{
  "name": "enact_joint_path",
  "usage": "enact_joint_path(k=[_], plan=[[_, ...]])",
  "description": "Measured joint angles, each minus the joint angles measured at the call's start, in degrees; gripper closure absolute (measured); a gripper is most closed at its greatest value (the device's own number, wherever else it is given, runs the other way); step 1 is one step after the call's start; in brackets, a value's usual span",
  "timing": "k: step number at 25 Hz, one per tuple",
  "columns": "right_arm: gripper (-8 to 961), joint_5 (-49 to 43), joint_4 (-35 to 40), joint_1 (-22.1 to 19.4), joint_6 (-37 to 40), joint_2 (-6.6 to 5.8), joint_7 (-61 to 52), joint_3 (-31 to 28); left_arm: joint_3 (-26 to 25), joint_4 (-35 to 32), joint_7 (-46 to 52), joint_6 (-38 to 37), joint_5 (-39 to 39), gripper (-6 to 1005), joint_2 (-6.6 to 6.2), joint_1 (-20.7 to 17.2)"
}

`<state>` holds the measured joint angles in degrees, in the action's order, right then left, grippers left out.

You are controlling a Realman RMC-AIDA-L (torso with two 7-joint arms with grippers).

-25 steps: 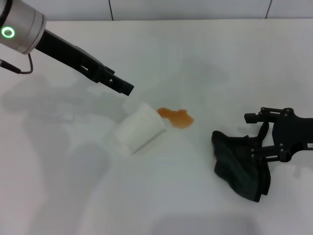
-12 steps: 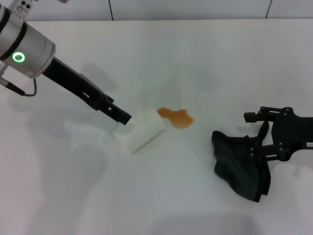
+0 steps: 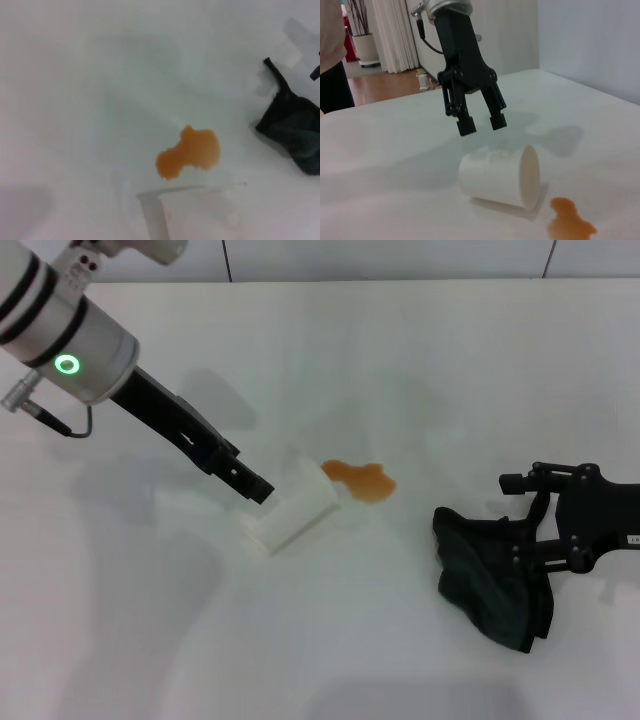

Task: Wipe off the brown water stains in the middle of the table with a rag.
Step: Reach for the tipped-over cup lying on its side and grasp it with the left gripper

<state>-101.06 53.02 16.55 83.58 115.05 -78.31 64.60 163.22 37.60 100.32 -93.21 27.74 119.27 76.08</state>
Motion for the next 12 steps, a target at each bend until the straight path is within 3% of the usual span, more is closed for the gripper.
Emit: enact_joint_path(k=[12], plan=[[81, -0.21, -0.47, -0.10, 0.00, 0.00, 0.00, 0.00, 0.00, -6.10, 0.08, 6.04, 1.10, 148, 0.02, -0.15]])
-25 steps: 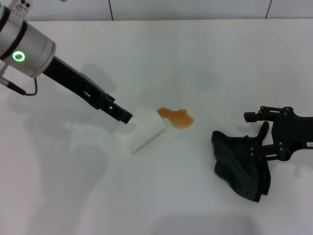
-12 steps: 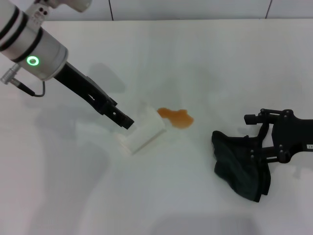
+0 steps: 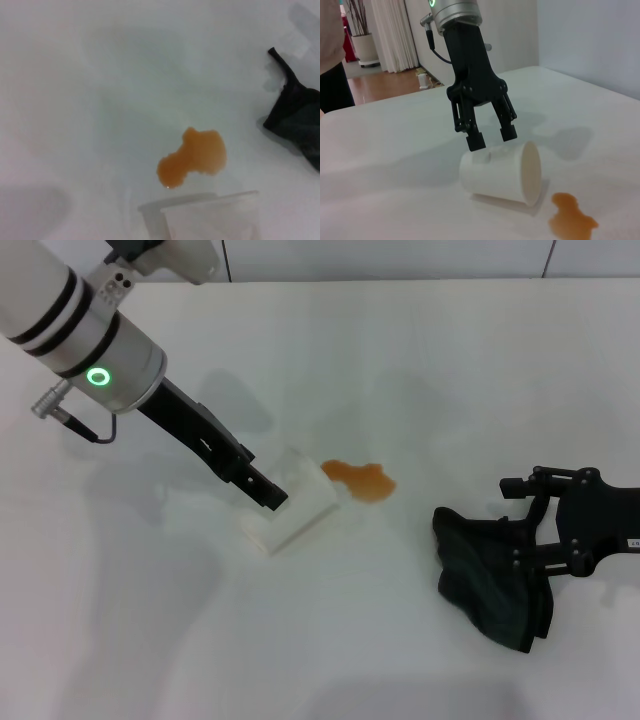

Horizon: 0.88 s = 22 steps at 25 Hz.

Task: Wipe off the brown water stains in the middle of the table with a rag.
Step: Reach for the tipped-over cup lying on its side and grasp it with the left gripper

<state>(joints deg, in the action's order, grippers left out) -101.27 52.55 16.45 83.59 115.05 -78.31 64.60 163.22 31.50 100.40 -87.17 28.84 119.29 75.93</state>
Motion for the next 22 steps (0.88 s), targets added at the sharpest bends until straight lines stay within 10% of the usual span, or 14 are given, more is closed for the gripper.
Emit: enact_joint_path(k=[22], plan=[[81, -0.33, 0.00, 0.32, 0.00, 0.00, 0.00, -0.27, -0.09, -3.55, 1.03, 2.35, -1.80, 150, 0.15, -1.80]])
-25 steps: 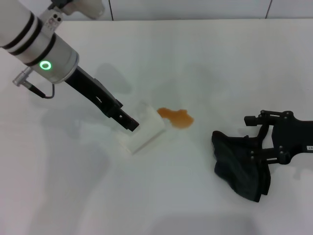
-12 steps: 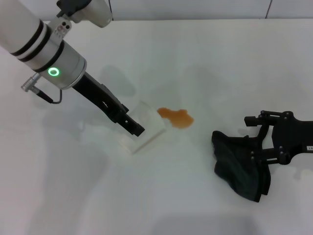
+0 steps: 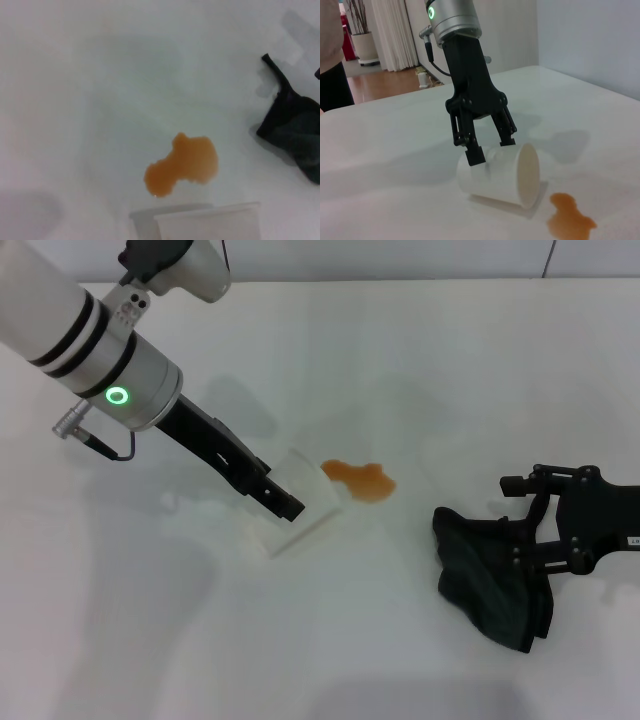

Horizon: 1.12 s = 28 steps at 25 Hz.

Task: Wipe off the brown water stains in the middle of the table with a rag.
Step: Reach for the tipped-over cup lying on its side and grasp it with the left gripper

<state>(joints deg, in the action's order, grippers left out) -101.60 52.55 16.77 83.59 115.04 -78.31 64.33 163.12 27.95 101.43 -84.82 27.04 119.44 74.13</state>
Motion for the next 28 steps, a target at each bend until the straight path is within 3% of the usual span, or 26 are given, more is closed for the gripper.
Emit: enact_joint_path(k=[28], plan=[[81, 0.01, -0.08, 0.10, 0.00, 0.00, 0.00, 0.18, 0.00, -4.45, 0.72, 4.00, -0.10, 152, -0.05, -2.85]])
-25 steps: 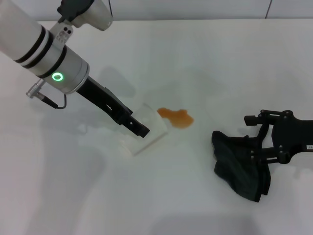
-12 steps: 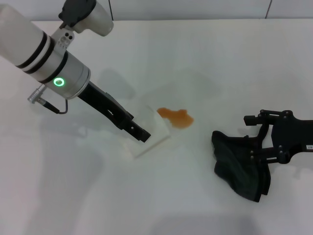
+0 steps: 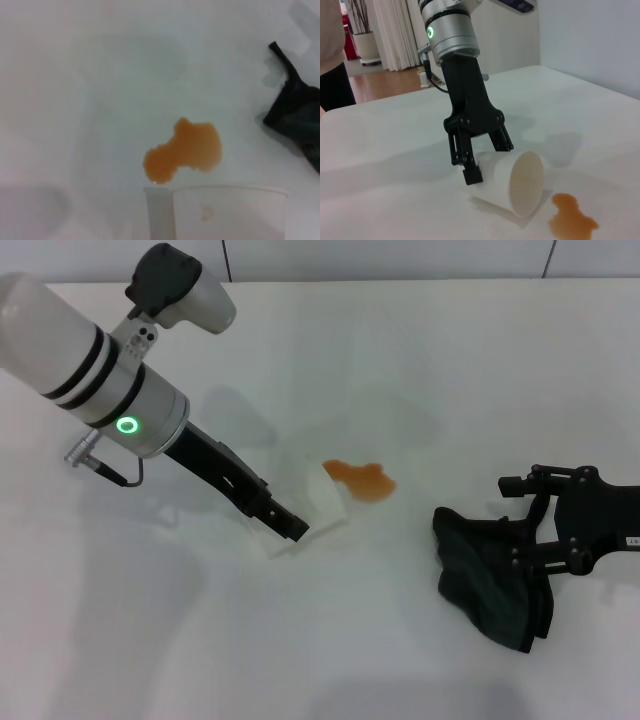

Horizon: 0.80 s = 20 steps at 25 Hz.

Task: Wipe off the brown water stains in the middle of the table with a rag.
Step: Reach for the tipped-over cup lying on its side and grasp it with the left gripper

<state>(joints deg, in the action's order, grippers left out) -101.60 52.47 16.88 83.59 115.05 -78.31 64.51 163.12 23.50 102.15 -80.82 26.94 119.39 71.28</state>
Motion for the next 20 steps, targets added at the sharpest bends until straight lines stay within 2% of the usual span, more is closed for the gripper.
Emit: enact_joint_path(k=[20], plan=[[82, 0.00, -0.01, -0.14, 0.08, 0.00, -0.08, 0.03, 0.00, -0.21, -0.23, 0.08, 1.59, 153, -0.21, 0.75]])
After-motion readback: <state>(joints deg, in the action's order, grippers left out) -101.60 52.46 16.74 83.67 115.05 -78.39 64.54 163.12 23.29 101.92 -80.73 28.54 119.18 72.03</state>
